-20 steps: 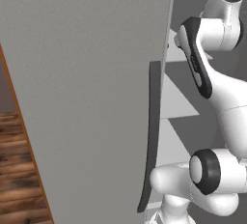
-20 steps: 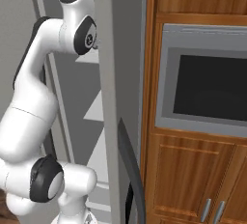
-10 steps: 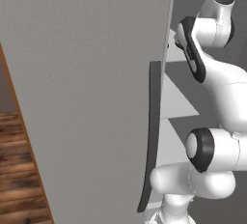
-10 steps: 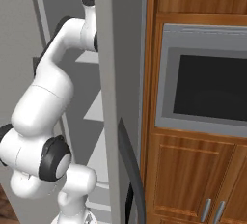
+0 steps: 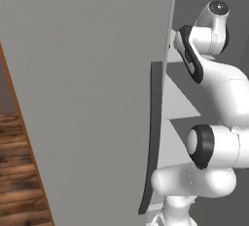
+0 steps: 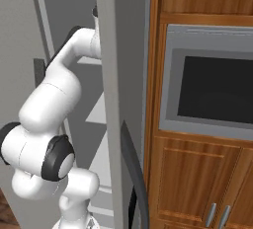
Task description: Take the sweet potato and cucumber out of the freezer and place them in the tupperware container on the counter. Then put the tupperware containing the vegetables back in the freezer.
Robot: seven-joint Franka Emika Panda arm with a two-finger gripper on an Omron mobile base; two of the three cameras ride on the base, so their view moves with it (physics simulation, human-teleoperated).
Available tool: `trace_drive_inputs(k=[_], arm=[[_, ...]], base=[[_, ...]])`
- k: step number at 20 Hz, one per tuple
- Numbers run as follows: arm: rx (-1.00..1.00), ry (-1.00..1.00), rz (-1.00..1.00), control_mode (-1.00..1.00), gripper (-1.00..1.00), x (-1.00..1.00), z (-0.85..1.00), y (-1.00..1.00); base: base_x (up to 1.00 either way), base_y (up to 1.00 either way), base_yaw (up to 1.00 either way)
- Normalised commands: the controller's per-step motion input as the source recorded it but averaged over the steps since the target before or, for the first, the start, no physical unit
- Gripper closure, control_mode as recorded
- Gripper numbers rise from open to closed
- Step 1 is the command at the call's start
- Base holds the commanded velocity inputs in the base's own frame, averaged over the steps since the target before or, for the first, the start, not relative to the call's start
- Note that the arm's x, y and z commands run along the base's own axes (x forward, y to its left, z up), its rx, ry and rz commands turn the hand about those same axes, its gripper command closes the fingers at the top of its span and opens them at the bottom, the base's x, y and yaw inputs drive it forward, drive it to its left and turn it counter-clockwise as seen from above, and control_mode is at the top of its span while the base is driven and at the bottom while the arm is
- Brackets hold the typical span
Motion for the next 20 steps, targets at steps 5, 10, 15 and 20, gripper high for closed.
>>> trace_drive_inputs(k=[5,10,15,20], arm=[[0.00,0.02,0.00,-1.00,-1.00,0.30,-0.28,0.00],[0.00,0.06,0.00,-1.00,-1.00,0.37,-0.29,0.00],[0.00,0.07,0.00,-1.00,1.00,0.10,-0.28,0.00],[0.02,0.01,0.00,-1.00,1.00,-0.07,-0.19,0.08]], base=[[0.00,0.00,0.00],[0.00,0.00,0.00],[0.00,0.00,0.00],[0.00,0.00,0.00]])
